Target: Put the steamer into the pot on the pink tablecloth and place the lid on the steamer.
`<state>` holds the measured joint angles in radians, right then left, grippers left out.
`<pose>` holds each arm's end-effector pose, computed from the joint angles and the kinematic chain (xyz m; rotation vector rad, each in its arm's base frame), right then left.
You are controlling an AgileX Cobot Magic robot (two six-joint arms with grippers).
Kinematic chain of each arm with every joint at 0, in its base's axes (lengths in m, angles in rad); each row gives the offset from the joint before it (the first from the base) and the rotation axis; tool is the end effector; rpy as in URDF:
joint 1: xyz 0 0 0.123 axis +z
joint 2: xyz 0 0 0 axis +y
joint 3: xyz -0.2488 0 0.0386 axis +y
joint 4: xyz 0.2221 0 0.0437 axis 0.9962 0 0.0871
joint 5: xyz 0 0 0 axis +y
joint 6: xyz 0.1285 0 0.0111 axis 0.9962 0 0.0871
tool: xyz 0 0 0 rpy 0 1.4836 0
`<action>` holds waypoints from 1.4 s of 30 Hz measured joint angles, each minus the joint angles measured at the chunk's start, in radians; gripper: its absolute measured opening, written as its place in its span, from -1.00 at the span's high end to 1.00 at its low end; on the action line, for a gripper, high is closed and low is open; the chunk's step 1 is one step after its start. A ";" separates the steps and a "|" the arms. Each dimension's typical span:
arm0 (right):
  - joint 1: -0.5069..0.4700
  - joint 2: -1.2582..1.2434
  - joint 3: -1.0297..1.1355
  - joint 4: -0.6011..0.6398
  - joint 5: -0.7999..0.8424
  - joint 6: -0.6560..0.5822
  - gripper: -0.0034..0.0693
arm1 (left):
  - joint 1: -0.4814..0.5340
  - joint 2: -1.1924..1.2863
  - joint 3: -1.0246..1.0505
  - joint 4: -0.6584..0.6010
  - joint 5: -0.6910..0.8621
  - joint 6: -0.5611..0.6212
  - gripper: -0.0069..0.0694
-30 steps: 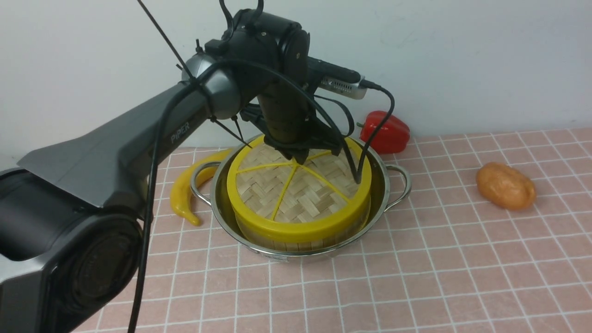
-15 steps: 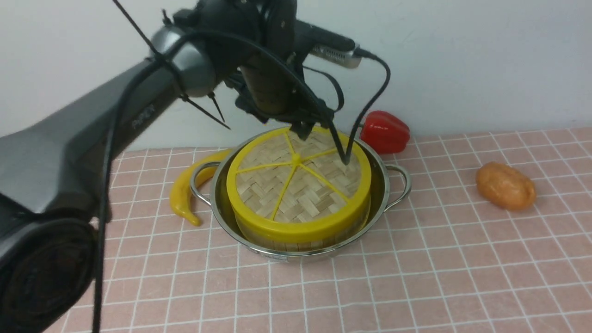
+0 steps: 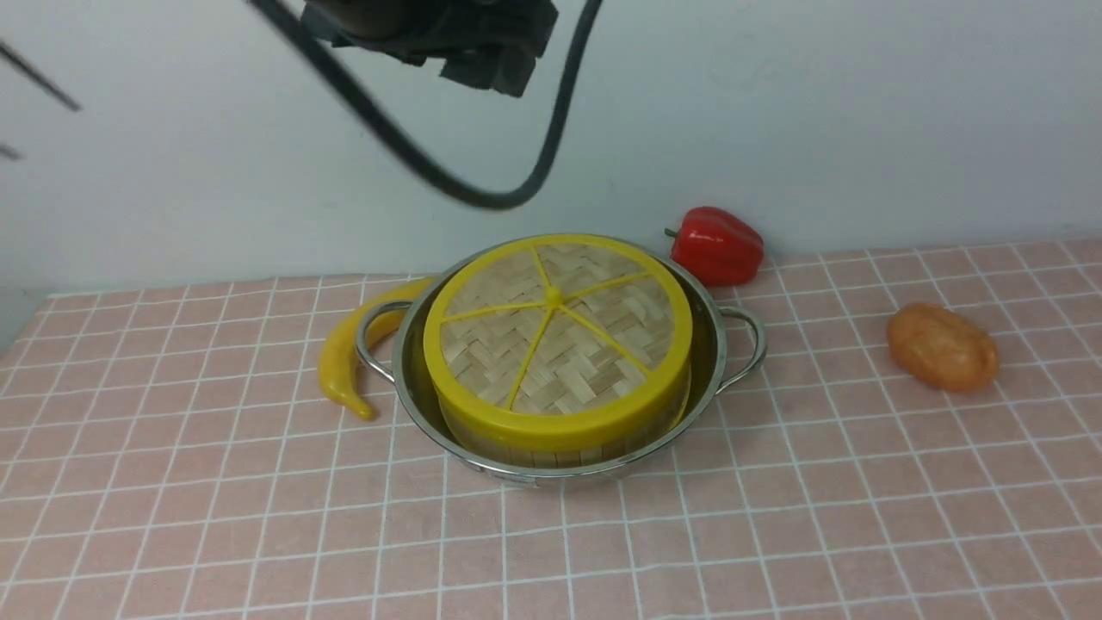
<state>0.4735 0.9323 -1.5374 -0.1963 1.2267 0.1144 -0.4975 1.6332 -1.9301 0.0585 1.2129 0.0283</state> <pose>0.1443 0.0473 0.4441 -0.3330 2.0647 0.1220 0.3027 -0.1563 0.3807 0.6234 2.3201 -0.1439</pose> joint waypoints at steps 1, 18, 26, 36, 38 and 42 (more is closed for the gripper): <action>0.000 -0.047 0.080 -0.006 -0.005 0.001 0.05 | -0.001 -0.042 0.046 -0.007 0.000 0.010 -0.19; 0.000 -0.715 0.919 -0.042 -0.252 0.101 0.95 | -0.001 -0.710 1.044 -0.051 -0.340 0.036 0.88; 0.000 -0.735 0.923 -0.026 -0.257 0.093 0.94 | -0.001 -0.878 1.098 -0.075 -0.361 0.036 0.87; 0.000 -0.736 0.924 0.014 -0.257 0.090 0.90 | -0.001 -0.890 1.099 -0.075 -0.361 0.036 0.84; 0.000 -0.736 0.925 0.024 -0.257 0.090 0.89 | 0.011 -0.903 1.099 -0.073 -0.361 0.042 0.84; 0.000 -0.736 0.926 0.053 -0.257 0.090 0.87 | 0.157 -0.991 1.121 -0.059 -0.405 0.104 0.84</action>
<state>0.4735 0.1962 -0.6118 -0.1432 0.9702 0.2048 -0.3409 0.6425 -0.8090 0.0000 0.8082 0.1327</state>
